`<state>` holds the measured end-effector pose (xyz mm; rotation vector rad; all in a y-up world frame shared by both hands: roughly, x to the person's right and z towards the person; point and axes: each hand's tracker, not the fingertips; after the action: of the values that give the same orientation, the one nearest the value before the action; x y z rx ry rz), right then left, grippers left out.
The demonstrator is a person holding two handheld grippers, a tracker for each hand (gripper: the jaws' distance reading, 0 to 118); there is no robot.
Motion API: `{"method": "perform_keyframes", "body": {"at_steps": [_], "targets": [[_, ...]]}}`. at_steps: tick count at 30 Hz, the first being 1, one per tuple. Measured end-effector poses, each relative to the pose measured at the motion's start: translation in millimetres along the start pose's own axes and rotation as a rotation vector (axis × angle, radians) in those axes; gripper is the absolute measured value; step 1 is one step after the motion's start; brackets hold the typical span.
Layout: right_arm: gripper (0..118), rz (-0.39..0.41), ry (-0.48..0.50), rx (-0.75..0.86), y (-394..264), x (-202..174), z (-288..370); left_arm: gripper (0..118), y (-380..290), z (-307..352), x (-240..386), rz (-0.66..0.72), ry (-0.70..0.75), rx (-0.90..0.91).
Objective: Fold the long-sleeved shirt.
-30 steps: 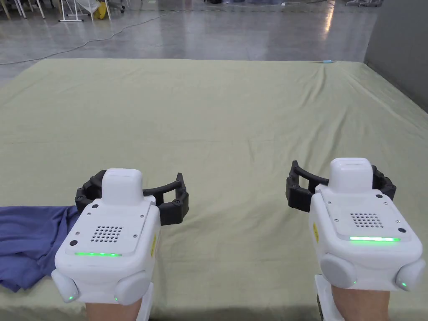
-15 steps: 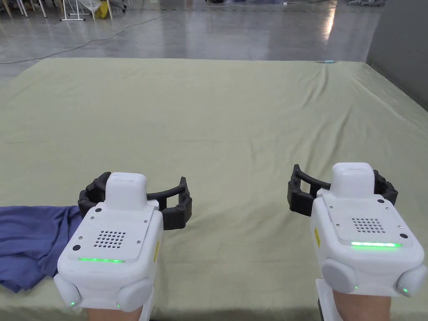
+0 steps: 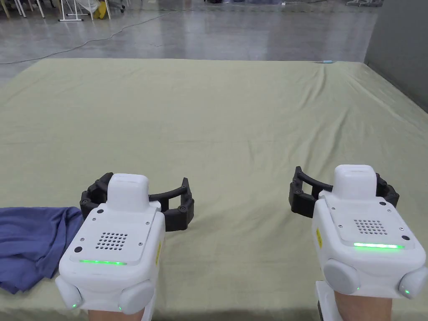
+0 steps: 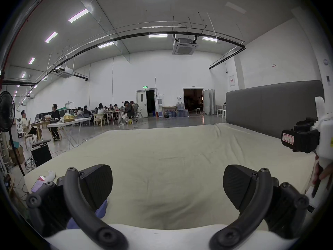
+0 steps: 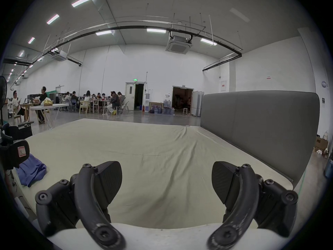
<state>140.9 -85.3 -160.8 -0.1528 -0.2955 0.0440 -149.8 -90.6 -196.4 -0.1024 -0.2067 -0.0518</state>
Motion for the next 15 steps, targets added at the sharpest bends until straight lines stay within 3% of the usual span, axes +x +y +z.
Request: {"method": "perform_keyframes", "body": {"at_steps": [5, 8, 11, 15], "targets": [[102, -0.008, 0.022, -0.01, -0.3, -1.0, 0.9, 118, 0.1, 0.6, -2.0, 0.0, 0.011, -0.004], [102, -0.07, 0.084, 0.002, -0.1, -1.1, 1.3, 118, -0.1, 0.9, -2.8, 0.003, 0.011, -0.005], [102, -0.136, -0.035, -0.095, 10.3, -8.4, -0.5, 118, -0.3, 1.1, -3.3, 0.001, 0.009, -0.01], [102, -0.064, -0.16, -0.164, 18.3, -18.9, 1.2, 118, -0.7, 1.8, -2.6, -0.005, 0.009, -0.011]]}}
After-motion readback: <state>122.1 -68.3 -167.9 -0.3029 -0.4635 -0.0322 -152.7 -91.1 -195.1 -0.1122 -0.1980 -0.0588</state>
